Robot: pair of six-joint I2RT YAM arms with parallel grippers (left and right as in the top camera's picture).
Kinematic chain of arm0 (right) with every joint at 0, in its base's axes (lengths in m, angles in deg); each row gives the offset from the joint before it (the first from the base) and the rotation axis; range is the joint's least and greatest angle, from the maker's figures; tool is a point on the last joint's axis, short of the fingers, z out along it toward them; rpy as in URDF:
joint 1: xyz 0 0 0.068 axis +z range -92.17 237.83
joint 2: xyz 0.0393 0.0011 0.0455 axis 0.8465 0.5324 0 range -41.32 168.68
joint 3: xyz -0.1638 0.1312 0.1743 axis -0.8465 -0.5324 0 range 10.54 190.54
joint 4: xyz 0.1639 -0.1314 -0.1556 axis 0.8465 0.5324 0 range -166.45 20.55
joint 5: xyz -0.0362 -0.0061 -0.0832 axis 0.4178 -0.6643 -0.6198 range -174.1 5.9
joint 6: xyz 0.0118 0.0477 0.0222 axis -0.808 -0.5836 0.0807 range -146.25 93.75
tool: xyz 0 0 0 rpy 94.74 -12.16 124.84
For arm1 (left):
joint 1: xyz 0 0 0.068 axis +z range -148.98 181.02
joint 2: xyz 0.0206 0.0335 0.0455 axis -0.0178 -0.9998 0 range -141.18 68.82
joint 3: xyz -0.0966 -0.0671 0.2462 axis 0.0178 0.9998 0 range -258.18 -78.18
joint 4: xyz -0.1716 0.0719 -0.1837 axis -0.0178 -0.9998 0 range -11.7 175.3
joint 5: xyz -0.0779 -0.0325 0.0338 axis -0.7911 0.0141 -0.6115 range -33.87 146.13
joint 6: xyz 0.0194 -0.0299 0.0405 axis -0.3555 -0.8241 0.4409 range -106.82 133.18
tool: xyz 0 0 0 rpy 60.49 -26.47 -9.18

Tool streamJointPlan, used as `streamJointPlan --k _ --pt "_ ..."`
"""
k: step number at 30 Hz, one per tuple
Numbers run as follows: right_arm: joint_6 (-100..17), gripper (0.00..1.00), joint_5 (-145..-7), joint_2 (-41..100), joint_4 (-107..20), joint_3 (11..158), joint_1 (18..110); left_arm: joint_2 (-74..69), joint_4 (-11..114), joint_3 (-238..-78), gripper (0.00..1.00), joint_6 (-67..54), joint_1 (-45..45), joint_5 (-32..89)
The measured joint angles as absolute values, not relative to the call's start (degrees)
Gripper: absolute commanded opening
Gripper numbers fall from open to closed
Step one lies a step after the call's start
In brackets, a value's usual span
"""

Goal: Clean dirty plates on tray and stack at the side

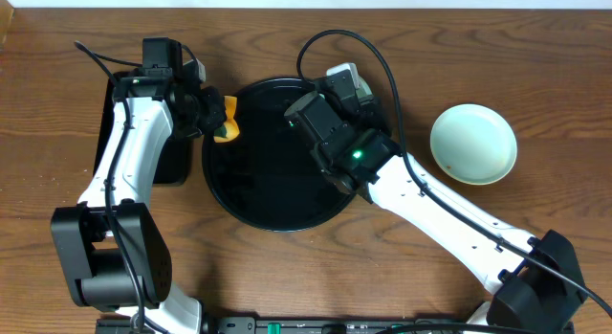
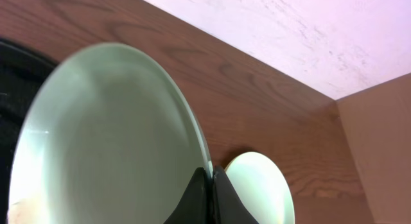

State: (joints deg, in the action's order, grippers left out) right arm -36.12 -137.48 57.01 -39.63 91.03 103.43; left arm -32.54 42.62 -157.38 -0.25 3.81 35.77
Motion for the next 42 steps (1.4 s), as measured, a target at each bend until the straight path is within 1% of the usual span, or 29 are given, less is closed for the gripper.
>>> streamJointPlan --k 11,15,20,23,35,42 --pt "-36.08 0.01 -137.63 57.01 -39.58 91.03 103.43 -32.54 42.62 -157.38 0.08 -0.25 3.81 35.77" --pt "-36.67 0.01 -134.36 57.03 -38.88 91.05 103.37 -32.54 42.62 -157.38 0.07 -0.25 3.81 35.77" --pt "-39.73 0.01 -122.71 57.03 -36.87 91.03 101.86 -32.54 42.44 -157.38 0.07 -0.25 3.81 35.77" --pt "-41.60 0.01 -114.12 57.03 -36.26 91.03 99.30 -32.54 42.31 -157.38 0.07 -0.25 3.81 35.77" --pt "-43.24 0.01 -81.53 57.03 -35.21 91.03 84.05 -32.54 42.20 -157.38 0.07 -0.25 3.81 35.77" --pt "-42.61 0.01 -69.77 57.03 -31.76 91.03 76.68 -32.54 42.18 -157.38 0.08 -0.25 3.81 35.77"
